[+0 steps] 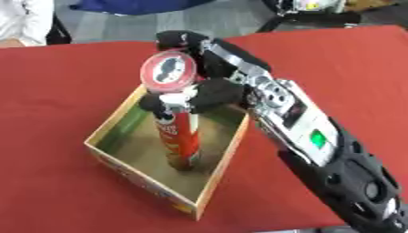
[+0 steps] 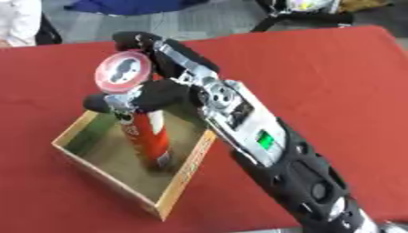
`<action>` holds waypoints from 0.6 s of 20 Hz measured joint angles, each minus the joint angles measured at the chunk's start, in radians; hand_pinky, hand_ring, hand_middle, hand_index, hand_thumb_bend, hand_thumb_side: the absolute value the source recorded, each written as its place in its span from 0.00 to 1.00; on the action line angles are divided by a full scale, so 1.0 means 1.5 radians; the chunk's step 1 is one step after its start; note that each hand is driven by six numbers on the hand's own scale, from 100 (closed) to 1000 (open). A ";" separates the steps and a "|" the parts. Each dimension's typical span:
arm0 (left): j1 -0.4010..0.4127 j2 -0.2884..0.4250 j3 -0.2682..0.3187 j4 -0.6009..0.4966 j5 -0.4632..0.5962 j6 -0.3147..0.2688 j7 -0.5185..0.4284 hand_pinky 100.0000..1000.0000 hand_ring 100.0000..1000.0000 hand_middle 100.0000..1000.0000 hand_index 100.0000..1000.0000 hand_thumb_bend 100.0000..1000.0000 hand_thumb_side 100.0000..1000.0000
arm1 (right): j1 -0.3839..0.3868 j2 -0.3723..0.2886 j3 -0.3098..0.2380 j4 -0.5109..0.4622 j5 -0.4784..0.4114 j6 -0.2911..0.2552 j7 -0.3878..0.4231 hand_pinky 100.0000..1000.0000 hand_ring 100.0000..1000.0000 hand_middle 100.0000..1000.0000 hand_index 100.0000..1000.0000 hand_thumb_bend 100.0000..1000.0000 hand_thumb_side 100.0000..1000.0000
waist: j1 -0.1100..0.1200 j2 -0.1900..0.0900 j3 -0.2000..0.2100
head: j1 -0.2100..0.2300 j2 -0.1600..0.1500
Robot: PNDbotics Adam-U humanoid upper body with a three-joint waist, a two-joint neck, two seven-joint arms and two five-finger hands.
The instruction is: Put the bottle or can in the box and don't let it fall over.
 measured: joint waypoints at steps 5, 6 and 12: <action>0.000 0.000 0.000 0.000 0.000 0.000 0.000 0.77 0.79 0.74 0.81 0.42 0.82 | 0.000 0.000 -0.007 0.002 0.008 -0.009 -0.006 0.91 0.92 0.88 0.92 0.67 0.16 | 0.001 0.000 -0.001 | 0.001 0.000; 0.000 0.000 0.000 0.000 0.000 0.000 0.000 0.77 0.79 0.74 0.81 0.42 0.82 | 0.000 -0.001 -0.010 0.002 0.008 -0.010 -0.008 0.91 0.92 0.88 0.92 0.67 0.16 | 0.002 0.000 -0.002 | 0.001 0.000; 0.000 0.000 0.000 0.000 0.000 0.000 0.000 0.77 0.79 0.74 0.81 0.42 0.82 | 0.000 -0.019 -0.033 -0.020 -0.007 -0.014 -0.018 0.91 0.92 0.88 0.92 0.63 0.22 | 0.003 0.000 -0.005 | 0.005 -0.001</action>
